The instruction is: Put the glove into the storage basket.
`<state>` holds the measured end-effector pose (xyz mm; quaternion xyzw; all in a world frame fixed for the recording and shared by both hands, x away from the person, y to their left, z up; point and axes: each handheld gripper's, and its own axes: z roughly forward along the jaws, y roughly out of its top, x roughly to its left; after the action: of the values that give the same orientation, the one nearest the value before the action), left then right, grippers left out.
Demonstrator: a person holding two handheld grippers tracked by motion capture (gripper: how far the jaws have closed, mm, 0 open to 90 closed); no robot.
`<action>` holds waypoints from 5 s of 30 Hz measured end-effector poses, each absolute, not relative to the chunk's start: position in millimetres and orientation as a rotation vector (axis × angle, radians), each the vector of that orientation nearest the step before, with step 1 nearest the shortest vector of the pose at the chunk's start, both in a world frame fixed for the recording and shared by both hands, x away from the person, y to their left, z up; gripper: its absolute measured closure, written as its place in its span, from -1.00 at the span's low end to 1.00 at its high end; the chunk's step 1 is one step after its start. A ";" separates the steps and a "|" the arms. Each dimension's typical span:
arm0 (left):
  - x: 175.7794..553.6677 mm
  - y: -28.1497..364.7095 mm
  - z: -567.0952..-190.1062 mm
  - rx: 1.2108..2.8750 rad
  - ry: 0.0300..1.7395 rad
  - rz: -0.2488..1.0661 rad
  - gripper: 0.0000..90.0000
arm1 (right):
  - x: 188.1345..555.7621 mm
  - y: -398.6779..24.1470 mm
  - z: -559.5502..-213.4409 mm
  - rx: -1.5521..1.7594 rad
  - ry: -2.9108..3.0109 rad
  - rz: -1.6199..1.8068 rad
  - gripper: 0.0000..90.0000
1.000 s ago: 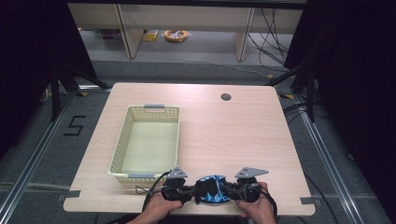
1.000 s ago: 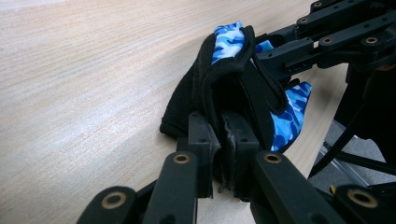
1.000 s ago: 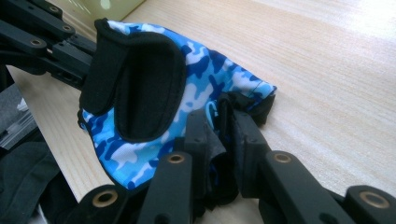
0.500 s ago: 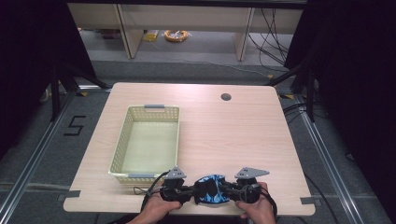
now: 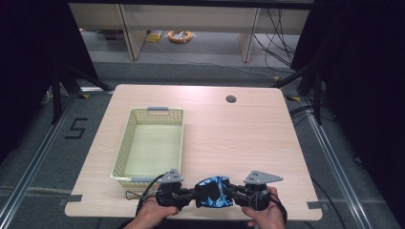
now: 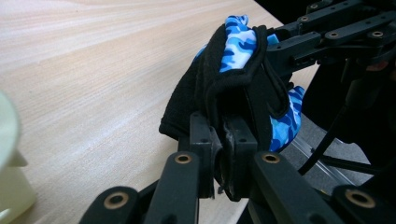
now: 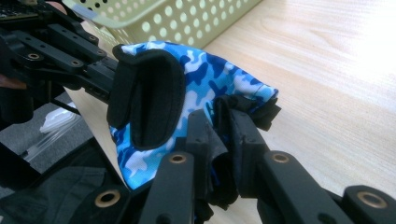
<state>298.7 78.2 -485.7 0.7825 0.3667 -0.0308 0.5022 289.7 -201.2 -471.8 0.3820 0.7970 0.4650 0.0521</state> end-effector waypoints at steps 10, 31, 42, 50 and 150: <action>296.3 91.3 -457.8 1.871 0.859 -0.075 0.86 | 280.2 -195.5 -444.7 1.101 2.381 1.480 0.78; 325.2 149.3 -410.1 1.823 0.915 -0.004 0.85 | 320.9 -139.9 -385.0 0.901 2.414 1.512 0.78; 339.0 177.0 -401.8 1.808 0.964 -0.002 0.85 | 338.0 -111.9 -371.7 0.903 2.448 1.537 0.78; 350.8 205.2 -398.5 1.803 1.014 0.014 0.86 | 354.2 -83.4 -369.9 0.893 2.481 1.543 0.78; 330.3 212.2 -412.0 1.900 1.140 0.019 -0.52 | 384.2 -46.4 -411.5 0.871 2.572 1.207 -0.10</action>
<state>330.3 212.2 -412.0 0.7673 0.4604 0.0078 0.4464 384.2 -46.4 -411.5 0.2920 0.8625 0.4046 0.0848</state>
